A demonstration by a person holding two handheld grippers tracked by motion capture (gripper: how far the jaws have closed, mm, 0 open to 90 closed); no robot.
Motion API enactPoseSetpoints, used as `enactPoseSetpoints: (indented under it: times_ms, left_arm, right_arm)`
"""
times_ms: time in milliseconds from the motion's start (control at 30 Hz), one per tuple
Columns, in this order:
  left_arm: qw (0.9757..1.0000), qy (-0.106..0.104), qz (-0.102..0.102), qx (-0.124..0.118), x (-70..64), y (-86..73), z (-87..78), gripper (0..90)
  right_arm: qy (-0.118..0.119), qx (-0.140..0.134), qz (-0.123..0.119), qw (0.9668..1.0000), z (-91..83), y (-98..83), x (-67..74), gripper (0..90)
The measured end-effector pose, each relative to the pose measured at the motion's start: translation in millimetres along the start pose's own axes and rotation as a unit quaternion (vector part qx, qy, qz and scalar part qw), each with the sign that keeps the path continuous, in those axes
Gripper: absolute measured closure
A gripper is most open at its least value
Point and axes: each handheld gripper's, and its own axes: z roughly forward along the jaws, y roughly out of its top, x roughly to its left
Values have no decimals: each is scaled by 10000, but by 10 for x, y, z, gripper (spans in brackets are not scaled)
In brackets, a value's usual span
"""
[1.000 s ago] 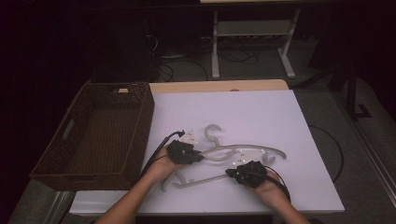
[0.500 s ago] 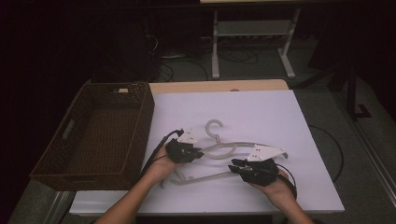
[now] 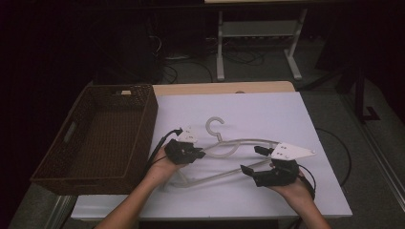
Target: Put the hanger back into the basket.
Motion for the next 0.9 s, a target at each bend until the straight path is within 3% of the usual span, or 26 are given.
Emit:
enactPoseSetpoints:
  times_ms: [133, 300, 733, 900]
  left_arm:
    - [9999, 78, -89, 1, 9, 37, -77, 820]
    - [9995, 252, -189, 12, 26, 126, -228, 820]
    - [9965, 711, -446, -23, 227, 404, -772, 820]
    - [9947, 926, -446, 26, 313, 491, -1024, 820]
  right_arm:
    - [-30, -206, 76, 9998, -71, 18, -3, 161]
    - [-16, -236, 56, 9997, -107, 29, -8, 162]
    - [-54, -442, 70, 9990, -177, 59, -40, 171]
    - [-51, -468, 123, 9988, -182, 62, -42, 170]
